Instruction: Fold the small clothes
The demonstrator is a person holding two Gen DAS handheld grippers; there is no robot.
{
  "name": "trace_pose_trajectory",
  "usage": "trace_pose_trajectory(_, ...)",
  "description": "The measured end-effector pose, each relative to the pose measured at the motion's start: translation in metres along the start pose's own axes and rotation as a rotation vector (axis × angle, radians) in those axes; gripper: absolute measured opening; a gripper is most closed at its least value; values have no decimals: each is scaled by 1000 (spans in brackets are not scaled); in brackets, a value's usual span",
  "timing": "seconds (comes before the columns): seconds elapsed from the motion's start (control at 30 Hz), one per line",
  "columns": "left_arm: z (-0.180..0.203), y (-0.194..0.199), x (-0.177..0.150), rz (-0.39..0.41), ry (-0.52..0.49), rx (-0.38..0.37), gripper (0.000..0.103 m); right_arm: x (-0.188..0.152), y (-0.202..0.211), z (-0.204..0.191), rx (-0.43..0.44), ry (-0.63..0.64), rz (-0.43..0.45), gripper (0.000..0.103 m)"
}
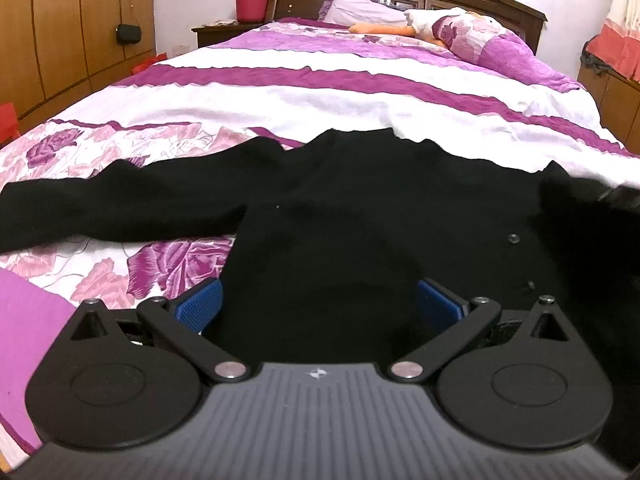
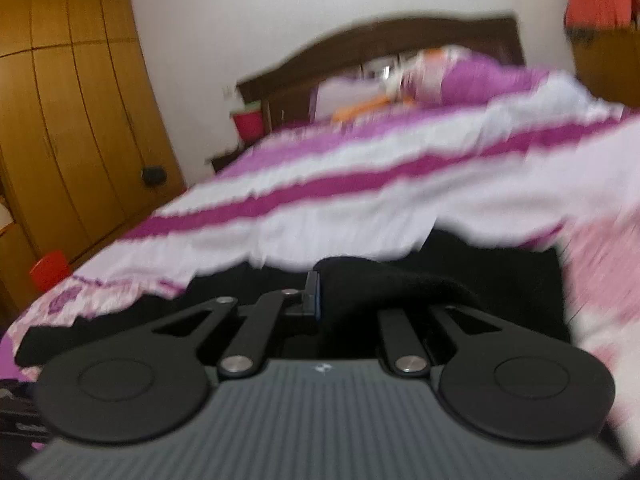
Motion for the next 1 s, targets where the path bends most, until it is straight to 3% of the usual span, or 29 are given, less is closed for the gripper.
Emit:
trace_pose_trajectory(0.23,-5,-4,-6,-12,1,-7,103,-53,-28,-22,-18,2,-149,15)
trace_pose_trajectory(0.33,-2,-1,-7,-11,-9,-13,103,-56,-9,-27,-11,4,-156,27)
trace_pose_trajectory(0.4,1,1,-6,-10,-10,-27,103,-55,7,-27,18,-9,-165,44)
trace_pose_trajectory(0.47,7,4,-5,-9,-15,-39,103,-53,26,-27,32,-2,-160,50)
trace_pose_trajectory(0.6,28,12,-2,-1,-53,-69,103,-52,64,-14,21,8,-156,51)
trace_pose_trajectory(0.8,75,21,0,-1,-126,-133,103,-49,101,30,-108,-3,-121,51)
trace_pose_trajectory(1.0,131,19,-6,-2,-238,-174,103,-56,112,69,-253,-1,-118,51)
Point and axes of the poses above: each gripper's, at about its wrist camera, not at the fingertips, and y roughly against the way its jaws point, z to its right, x to its top, the point moved 7 cm from there along -y, roughly the way its jaws point, and after that the axes turned 4 degrees about y, right-handed, at the moved point
